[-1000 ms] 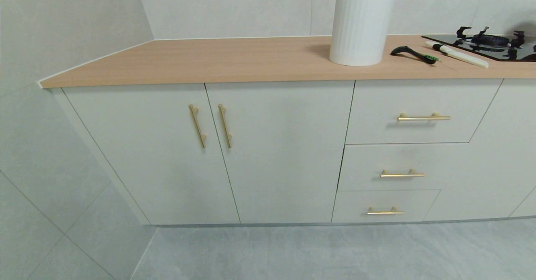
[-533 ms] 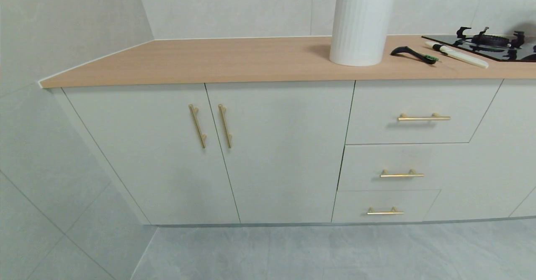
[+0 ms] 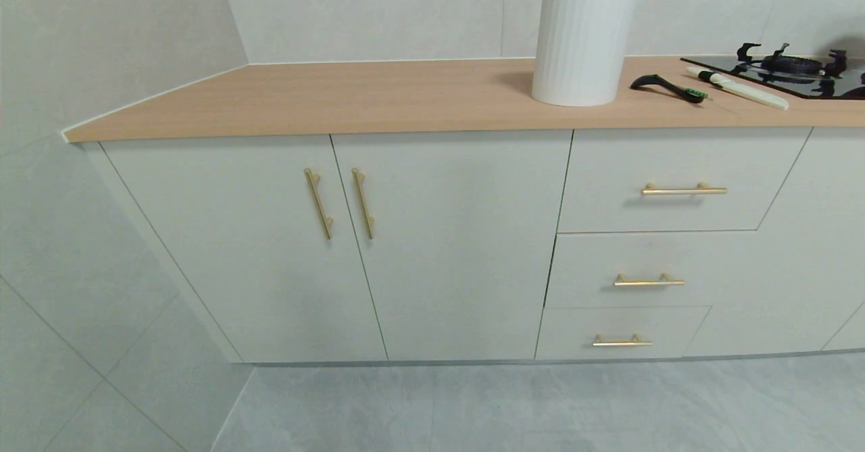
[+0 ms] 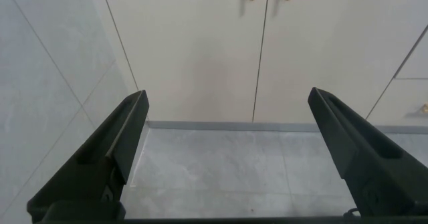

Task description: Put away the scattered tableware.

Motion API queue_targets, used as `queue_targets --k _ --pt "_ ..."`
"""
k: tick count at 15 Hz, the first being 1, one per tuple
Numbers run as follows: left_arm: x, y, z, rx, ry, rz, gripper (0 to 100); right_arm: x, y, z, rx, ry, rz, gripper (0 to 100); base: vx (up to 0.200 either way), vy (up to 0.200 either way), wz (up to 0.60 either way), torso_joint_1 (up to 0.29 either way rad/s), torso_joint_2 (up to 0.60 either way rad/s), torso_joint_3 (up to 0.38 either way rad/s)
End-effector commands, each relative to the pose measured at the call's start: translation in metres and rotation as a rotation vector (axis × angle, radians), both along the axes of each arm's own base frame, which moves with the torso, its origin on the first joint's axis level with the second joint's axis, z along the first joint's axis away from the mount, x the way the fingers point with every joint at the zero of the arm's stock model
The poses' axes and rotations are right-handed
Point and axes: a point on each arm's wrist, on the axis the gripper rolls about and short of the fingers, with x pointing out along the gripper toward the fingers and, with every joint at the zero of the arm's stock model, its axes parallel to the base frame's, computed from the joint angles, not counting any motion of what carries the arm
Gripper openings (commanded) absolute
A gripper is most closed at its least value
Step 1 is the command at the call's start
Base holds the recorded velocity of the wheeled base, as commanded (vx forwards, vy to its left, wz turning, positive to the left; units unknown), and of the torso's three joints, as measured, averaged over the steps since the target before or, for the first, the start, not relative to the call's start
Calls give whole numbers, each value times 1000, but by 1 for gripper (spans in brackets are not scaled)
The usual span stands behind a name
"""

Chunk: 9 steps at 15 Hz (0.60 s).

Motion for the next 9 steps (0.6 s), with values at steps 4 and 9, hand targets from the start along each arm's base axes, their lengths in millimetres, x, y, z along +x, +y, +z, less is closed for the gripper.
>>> queue_targets --k 4,9 --pt "0 0 0 -1 2 0 100 4 3 -17 -141 104 130 100 0 0 0 0 0 0" --pt "0 0 0 -3 2 0 100 4 3 -17 -77 98 135 100 0 0 0 0 0 0"
